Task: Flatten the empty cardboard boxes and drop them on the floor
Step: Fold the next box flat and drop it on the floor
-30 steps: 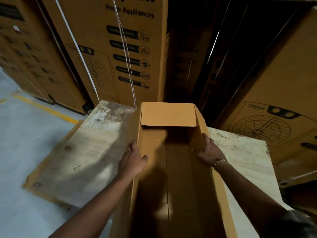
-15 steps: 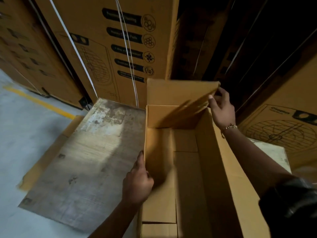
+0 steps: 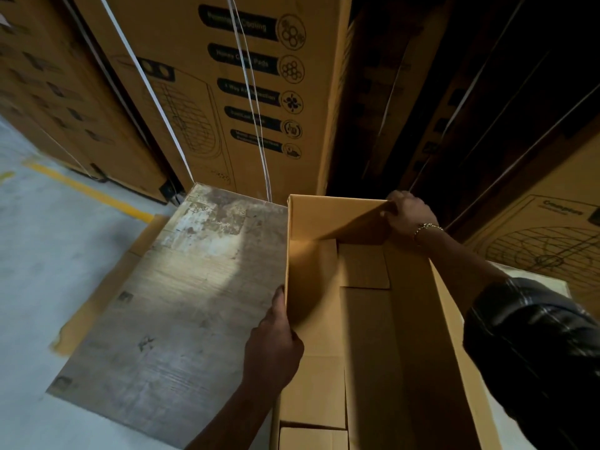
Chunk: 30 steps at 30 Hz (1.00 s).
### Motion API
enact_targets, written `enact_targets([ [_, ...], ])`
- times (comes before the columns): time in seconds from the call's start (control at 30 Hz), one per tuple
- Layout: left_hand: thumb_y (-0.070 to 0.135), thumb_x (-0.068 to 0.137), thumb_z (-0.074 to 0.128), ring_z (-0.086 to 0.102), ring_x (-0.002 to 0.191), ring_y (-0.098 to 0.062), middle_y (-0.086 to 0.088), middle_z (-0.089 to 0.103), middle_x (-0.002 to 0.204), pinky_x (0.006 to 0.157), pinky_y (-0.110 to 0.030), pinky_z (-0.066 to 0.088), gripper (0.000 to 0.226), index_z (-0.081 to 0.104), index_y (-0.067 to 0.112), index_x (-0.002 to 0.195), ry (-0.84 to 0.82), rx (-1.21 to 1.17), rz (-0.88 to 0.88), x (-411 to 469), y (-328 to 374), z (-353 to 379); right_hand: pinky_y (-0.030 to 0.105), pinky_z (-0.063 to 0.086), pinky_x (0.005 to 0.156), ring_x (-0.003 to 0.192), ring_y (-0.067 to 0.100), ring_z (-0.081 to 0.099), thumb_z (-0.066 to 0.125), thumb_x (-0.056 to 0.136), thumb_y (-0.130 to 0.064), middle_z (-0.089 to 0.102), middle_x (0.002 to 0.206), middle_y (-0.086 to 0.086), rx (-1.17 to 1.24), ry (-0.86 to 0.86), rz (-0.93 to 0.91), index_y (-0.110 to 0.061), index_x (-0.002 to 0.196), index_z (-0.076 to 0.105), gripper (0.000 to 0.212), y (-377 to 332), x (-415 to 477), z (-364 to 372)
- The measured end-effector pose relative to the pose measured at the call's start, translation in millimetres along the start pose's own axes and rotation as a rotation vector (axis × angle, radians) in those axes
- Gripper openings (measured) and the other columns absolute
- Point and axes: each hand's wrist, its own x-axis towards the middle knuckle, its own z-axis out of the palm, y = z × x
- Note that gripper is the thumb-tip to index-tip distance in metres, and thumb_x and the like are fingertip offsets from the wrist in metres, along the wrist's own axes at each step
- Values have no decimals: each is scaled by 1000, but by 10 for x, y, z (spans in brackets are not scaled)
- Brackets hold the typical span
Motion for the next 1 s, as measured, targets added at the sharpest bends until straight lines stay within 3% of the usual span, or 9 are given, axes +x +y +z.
enact_targets([
  [0.17,11,87,58,67,89,-14,-2,63,123,75,-27,55,84,12,24,155,-3,57,19,-1,40,37,49,51,97,125,37,50,63,83,-1,8,164,4,58,-22,136,-25,157,4,98,-26,-318,67],
  [0.23,13,89,61,63,81,-7,1,63,115,67,-20,51,83,12,23,156,-14,79,8,-15,104,33,52,51,96,121,40,54,61,86,-3,16,163,12,111,-22,172,-24,157,-8,101,46,-596,103],
  [0.3,14,90,61,63,87,-10,-1,61,123,67,-23,49,82,13,22,156,-2,116,-9,-36,169,42,53,51,94,116,39,58,60,89,-8,35,154,19,168,-36,195,-26,155,-13,100,132,-971,127],
  [0.37,16,88,61,65,98,-21,-4,60,130,74,-33,54,79,16,23,153,19,132,-13,-71,212,65,50,53,91,110,36,61,61,91,-11,48,144,20,206,-57,226,-30,155,-11,99,198,-1434,167],
  [0.47,17,86,55,65,101,-33,-8,64,123,80,-39,55,68,25,25,147,33,165,-44,-106,215,6,39,55,79,98,32,66,62,93,-20,57,136,17,277,-63,249,-30,157,-2,91,238,-2317,207],
  [0.63,39,87,57,58,117,-37,-7,52,143,95,-45,50,69,26,28,148,-49,124,-163,-427,27,-83,31,54,73,104,26,63,59,92,-13,39,153,10,319,-170,210,-26,157,4,86,486,-3678,276],
  [0.8,38,95,56,54,125,-33,-4,50,147,100,-44,46,68,23,28,153,-60,-31,-212,-1657,-370,154,41,51,96,123,28,56,56,95,-22,37,155,4,422,-264,221,-29,157,8,79,669,-4656,371],
  [0.87,39,96,54,58,118,-31,0,56,139,94,-44,48,61,28,35,150,-45,-95,-250,-2104,-574,239,44,51,95,116,29,61,54,95,-24,48,148,5,477,-269,259,-33,157,11,76,656,-4929,441],
  [1.0,36,96,53,64,96,-23,6,68,115,80,-38,53,39,49,46,134,41,-237,-319,-2586,-683,358,45,57,77,77,23,63,47,97,-11,66,122,8,552,-181,326,-28,152,30,61,596,-5119,501],
])
